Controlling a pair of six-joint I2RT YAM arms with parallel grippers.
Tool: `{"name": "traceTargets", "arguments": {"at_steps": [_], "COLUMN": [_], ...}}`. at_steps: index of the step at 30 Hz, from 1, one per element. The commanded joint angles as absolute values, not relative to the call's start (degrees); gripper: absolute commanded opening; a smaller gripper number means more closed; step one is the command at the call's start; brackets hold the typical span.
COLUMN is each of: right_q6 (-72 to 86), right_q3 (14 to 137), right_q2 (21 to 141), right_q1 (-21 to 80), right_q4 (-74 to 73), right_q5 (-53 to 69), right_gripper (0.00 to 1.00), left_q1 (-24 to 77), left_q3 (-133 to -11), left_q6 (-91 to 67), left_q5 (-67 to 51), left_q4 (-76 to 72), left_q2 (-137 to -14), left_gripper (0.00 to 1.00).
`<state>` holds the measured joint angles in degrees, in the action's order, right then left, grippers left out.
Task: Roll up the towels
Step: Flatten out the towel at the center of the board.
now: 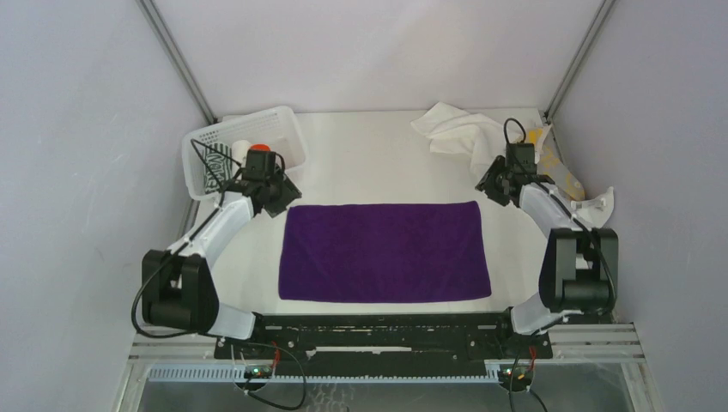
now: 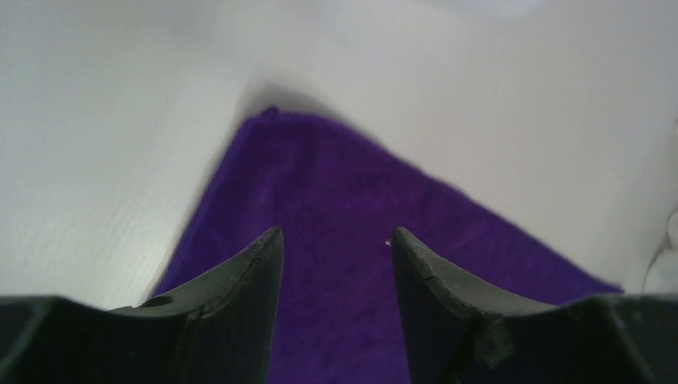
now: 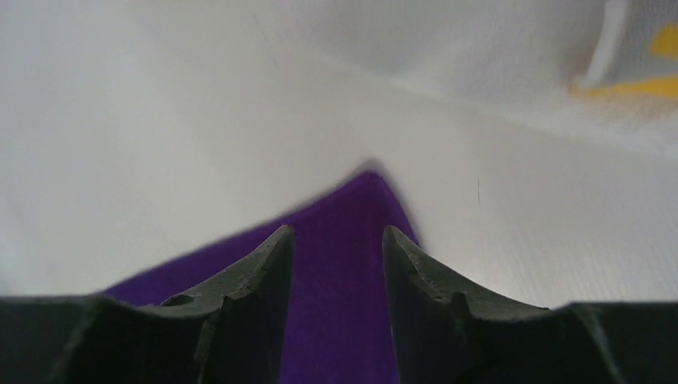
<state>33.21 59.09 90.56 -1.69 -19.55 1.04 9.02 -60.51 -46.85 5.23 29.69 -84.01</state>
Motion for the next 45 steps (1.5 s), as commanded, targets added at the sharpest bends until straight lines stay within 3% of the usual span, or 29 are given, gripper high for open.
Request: {"name": "traceTargets", "arguments": {"at_steps": [1, 15, 25, 27, 28, 29, 35, 45], "right_q6": [32.5, 37.98, 43.6, 44.56, 44.37, 44.77, 40.32, 28.47], "right_q3": [53.19, 32.08, 22.02, 20.83, 20.45, 20.51, 25.69, 38.0], "right_q2": [82.71, 68.4, 60.85, 59.13, 58.03, 56.63, 52.07, 64.3], "right_q1": [-0.9, 1.38, 1.07, 1.01, 0.98, 0.97, 1.22, 1.73], "right_q4": [-22.74, -26.63, -32.26, -33.7, -33.79, -34.51, -33.7, -24.11], "right_q5": [4.98, 12.07, 7.97, 7.35, 7.57, 7.6, 4.5, 2.55], "right_gripper": [0.45, 0.46, 0.58, 0.62, 0.72, 0.73, 0.74, 0.7], "left_q1": [12.56, 15.8, 15.79, 15.71, 15.7, 15.68, 15.72, 12.84], "left_q3": [-52.59, -27.42, -18.93, -19.04, -19.18, -19.5, -28.02, -47.2], "left_q6": [-45.78, -50.06, -55.53, -56.15, -56.36, -56.6, -53.28, -42.17], "left_q5": [3.08, 1.14, 4.1, 5.29, 5.57, 5.74, 10.07, 17.18], "left_q4": [29.74, 25.86, 35.01, 37.85, 38.61, 39.42, 41.28, 37.41], "left_q2": [-78.16, -67.89, -54.85, -51.82, -50.58, -49.64, -50.65, -69.18], "left_gripper": [0.57, 0.57, 0.59, 0.6, 0.6, 0.6, 0.61, 0.63]}}
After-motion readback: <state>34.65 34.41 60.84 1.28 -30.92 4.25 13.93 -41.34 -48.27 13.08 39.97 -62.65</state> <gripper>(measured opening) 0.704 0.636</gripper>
